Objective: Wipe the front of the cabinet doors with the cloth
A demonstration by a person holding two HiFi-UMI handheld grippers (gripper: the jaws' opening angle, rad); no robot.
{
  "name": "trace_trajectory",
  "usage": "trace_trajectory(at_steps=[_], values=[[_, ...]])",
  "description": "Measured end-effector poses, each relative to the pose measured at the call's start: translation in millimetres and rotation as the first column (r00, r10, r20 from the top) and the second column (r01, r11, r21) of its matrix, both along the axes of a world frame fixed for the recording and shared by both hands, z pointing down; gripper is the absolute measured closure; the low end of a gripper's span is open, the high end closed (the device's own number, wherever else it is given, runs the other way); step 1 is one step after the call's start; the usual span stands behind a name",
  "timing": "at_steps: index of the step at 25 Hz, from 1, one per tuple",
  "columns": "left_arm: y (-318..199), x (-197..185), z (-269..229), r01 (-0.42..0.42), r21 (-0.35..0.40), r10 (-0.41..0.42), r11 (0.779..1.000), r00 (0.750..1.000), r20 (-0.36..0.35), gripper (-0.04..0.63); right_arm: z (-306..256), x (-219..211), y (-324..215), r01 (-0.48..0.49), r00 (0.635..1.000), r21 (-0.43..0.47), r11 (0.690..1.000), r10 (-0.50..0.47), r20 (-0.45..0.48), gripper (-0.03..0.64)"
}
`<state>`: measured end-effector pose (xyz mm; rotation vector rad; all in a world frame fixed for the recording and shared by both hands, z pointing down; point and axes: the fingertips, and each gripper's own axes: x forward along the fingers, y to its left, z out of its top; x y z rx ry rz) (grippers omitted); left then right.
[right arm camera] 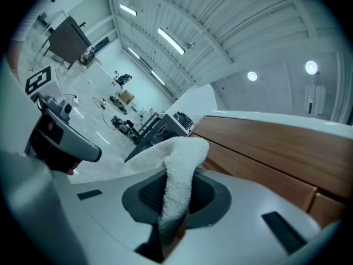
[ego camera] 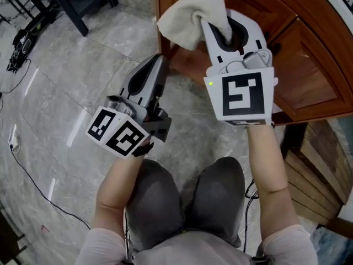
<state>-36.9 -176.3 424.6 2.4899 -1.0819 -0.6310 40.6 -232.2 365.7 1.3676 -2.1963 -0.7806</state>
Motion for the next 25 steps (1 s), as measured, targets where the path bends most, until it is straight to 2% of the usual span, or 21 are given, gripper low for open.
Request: trace_trajectory(at_steps=[3, 11, 18, 25], values=[[1, -23, 6, 0.039, -0.007, -0.039, 0.999, 0.999, -0.001, 0.578, 5, -28, -20, 0.032, 0.999, 0.008, 0.999, -0.033, 0.038, 0.546], [1, -60, 19, 0.087, -0.033, -0.087, 0.996, 0.996, -0.025, 0.578, 19, -70, -59, 0.033, 0.999, -0.055, 0.998, -0.032, 0.019, 0.546], [-9, -62, 21, 0.075, -0.034, -0.077, 0.997, 0.996, -0.053, 0.578, 19, -63, -72, -0.018, 0.999, -0.049, 0.999, 0.019, 0.025, 0.546], [-10, -61, 26, 0.062, -0.038, -0.064, 0.997, 0.995, -0.072, 0.578, 18, -43, -62, -0.052, 0.998, -0.046, 0.998, 0.054, 0.039, 0.546]])
